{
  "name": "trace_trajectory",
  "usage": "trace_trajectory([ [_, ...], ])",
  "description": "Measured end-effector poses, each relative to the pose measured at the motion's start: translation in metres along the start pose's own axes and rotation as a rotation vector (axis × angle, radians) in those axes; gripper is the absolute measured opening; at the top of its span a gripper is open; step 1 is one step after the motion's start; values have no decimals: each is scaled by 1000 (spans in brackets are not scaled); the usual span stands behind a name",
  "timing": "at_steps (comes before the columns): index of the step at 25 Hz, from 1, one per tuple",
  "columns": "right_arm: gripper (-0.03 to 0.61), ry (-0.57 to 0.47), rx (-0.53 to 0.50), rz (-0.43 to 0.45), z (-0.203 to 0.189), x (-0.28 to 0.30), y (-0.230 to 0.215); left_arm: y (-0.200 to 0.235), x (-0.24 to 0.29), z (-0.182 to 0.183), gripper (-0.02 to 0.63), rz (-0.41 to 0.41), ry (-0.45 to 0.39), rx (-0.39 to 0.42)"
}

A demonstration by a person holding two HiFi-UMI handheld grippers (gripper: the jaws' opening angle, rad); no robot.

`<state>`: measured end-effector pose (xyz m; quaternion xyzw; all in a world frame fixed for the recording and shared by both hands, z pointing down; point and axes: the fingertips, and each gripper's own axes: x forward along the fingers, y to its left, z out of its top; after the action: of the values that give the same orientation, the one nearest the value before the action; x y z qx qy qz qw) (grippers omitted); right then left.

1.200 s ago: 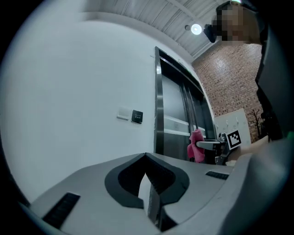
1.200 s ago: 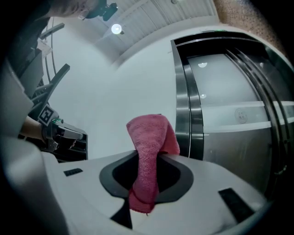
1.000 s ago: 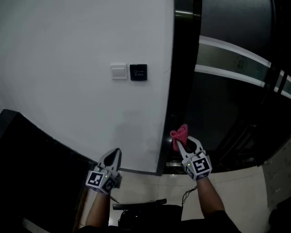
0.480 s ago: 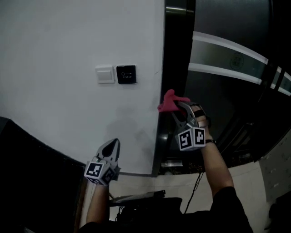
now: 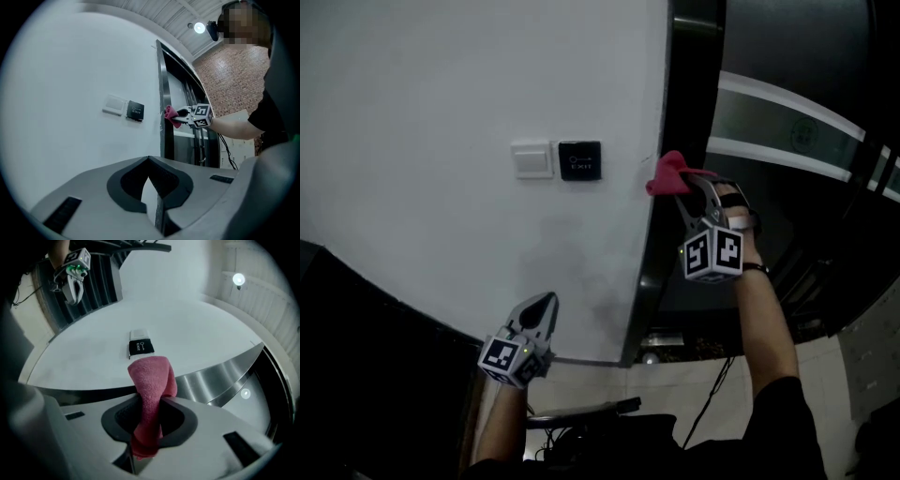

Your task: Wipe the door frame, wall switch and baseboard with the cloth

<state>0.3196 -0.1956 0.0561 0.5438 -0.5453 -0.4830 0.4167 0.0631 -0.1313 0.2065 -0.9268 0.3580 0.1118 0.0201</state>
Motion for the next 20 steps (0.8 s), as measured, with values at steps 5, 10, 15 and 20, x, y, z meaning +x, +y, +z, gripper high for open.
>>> trace_trajectory([
  [5, 84, 66, 10, 2, -11, 13, 12, 2, 2, -11, -14, -6, 3, 1],
  [10, 84, 87, 8, 45, -11, 11, 39, -4, -1, -17, -14, -22, 6, 9],
  [15, 84, 101, -1, 88, -16, 11, 70, -3, -3, -13, -14, -21, 8, 1],
  [20, 84, 123, 43, 131, -22, 8, 100, 4, -9, -18, -14, -12, 36, 36],
])
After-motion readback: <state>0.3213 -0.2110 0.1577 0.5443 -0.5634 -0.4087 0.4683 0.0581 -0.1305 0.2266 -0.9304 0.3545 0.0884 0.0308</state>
